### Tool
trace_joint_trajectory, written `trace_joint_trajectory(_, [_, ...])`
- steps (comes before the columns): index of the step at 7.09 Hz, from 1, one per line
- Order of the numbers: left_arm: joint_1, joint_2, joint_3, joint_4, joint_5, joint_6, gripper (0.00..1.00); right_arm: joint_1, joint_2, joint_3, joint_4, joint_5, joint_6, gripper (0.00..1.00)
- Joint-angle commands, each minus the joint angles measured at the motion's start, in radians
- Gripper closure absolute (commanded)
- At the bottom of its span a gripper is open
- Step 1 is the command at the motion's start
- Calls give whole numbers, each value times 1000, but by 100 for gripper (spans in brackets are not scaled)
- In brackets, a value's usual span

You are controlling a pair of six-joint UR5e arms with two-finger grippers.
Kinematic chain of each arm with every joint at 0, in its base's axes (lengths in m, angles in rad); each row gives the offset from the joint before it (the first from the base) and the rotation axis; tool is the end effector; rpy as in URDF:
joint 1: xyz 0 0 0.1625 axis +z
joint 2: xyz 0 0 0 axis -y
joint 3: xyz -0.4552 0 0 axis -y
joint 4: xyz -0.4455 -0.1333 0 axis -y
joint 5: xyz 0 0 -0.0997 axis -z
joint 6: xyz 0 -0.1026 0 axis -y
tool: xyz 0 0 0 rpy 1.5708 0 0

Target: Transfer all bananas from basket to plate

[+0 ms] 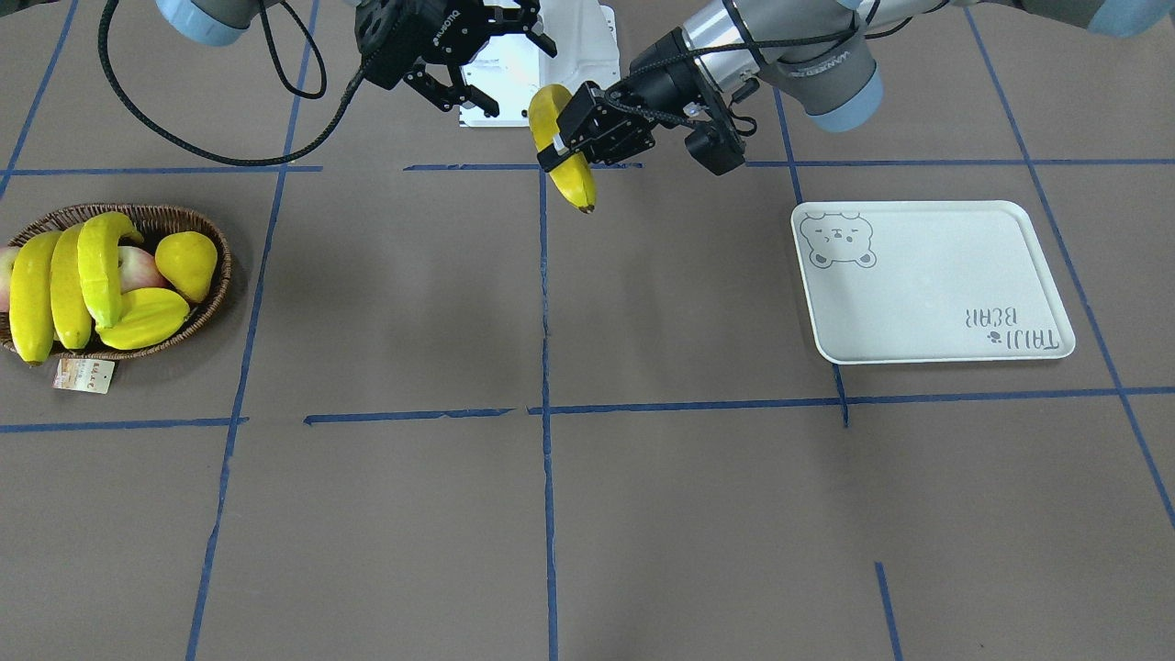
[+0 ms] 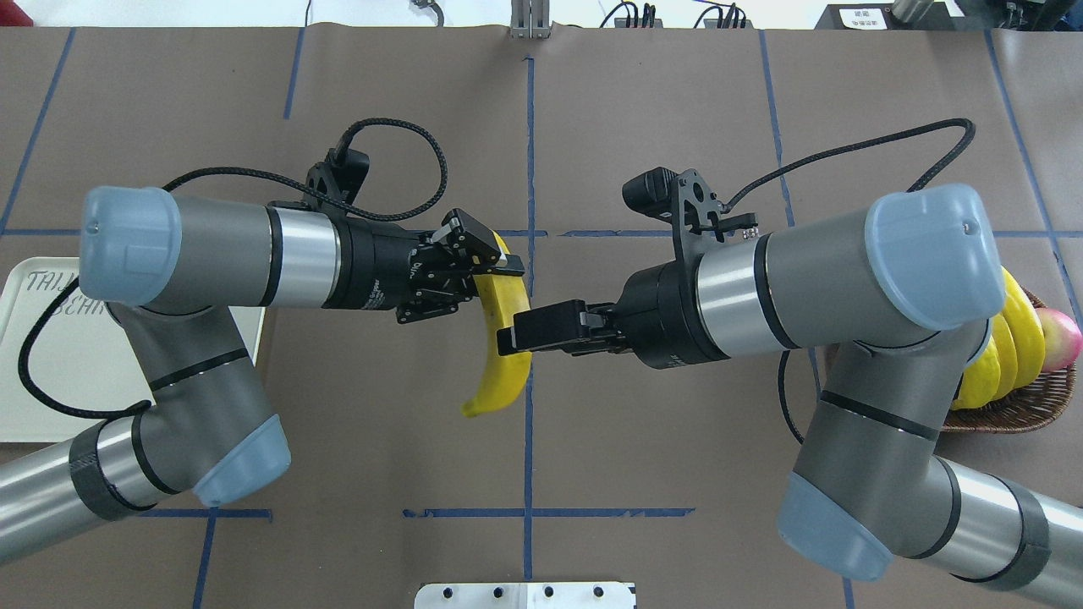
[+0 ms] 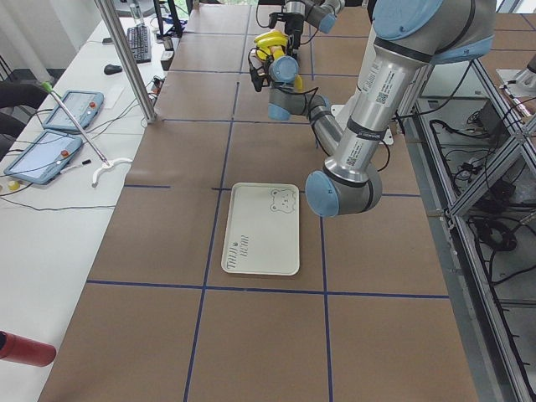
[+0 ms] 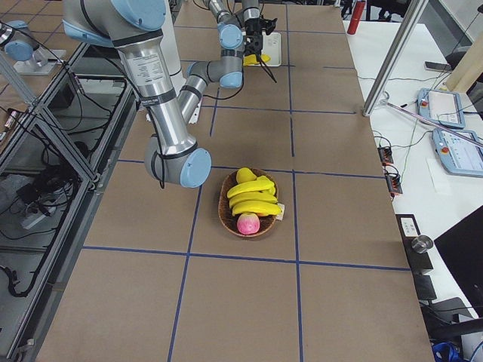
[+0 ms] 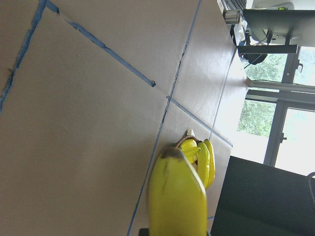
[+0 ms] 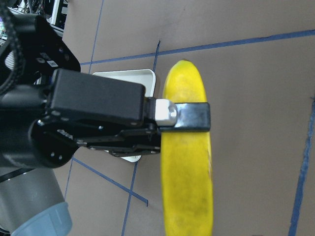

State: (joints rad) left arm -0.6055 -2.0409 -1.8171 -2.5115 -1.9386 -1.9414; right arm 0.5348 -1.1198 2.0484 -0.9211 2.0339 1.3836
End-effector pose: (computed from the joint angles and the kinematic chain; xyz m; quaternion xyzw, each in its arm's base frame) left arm 0.4623 -0.4373 0.1682 -0.0379 0.7340 -0.1926 0.6501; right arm -0.4340 -0.3588 0.1151 0.0928 -0.7034 -0.0419 0.7035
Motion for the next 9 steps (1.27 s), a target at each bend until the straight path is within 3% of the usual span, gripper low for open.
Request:
trace_joint_trajectory(1, [-59, 123, -59, 161, -2, 233, 100, 13, -11, 9, -2, -47, 0, 1])
trace_joint_trajectory(3, [-100, 343, -210, 404, 0, 400, 100, 20, -29, 15, -4, -93, 0, 1])
trace_joint_trajectory(5, [-140, 492, -217, 502, 1, 574, 100, 36, -57, 16, -5, -103, 0, 1])
trace_joint_trajectory(7, [-248, 535, -95, 505, 0, 636, 100, 47, -67, 16, -5, -106, 0, 1])
trace_joint_trajectory(9, [-391, 527, 57, 496, -2, 869, 100, 47, -69, 28, -12, -106, 0, 1])
